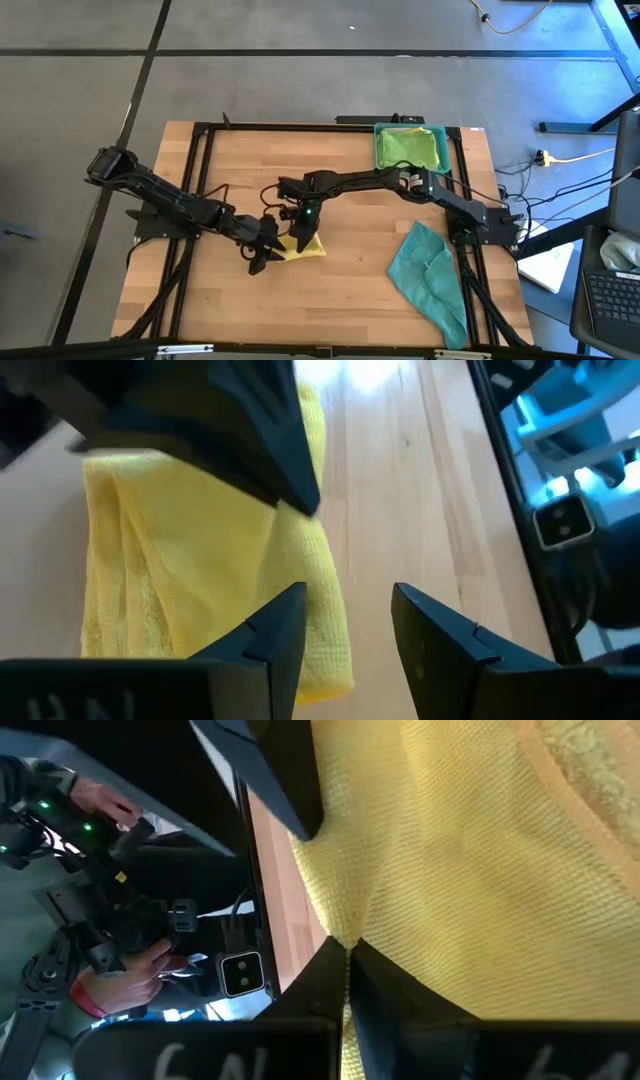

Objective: Fold microfiber towels
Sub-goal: Stack the folded yellow microfiber cloth on top of the folded green microfiber cloth

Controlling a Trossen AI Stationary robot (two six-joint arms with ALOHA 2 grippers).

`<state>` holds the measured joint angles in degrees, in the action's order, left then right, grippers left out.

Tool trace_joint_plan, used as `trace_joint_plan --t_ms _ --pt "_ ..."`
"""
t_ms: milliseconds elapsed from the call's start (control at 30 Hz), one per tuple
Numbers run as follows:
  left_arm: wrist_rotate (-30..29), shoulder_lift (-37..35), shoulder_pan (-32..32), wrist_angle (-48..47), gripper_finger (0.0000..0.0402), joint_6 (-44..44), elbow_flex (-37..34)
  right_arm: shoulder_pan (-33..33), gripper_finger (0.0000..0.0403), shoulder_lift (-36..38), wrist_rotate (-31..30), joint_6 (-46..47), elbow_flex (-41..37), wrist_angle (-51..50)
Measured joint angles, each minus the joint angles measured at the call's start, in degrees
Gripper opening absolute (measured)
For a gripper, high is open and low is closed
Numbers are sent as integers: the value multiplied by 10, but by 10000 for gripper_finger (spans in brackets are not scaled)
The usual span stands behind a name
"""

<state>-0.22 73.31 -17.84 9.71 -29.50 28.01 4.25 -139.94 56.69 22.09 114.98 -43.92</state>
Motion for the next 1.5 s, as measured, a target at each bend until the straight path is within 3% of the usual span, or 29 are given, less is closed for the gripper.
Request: trace_joint_plan --t_ms 667,833,1000,1233,1500 --pt "-21 17 -2 18 142 13 0 0 16 1 23 2 0 32" --pt "6 17 5 68 139 -17 0 0 16 2 35 -13 0 27" --pt "41 8 18 58 139 -52 0 1 6 21 39 -60 0 -25" --pt "30 -63 29 15 135 -110 0 32 5 80 -61 -161 1 -155" --pt "-52 -198 28 -97 135 -110 0 102 2 143 -198 -126 1 -164"
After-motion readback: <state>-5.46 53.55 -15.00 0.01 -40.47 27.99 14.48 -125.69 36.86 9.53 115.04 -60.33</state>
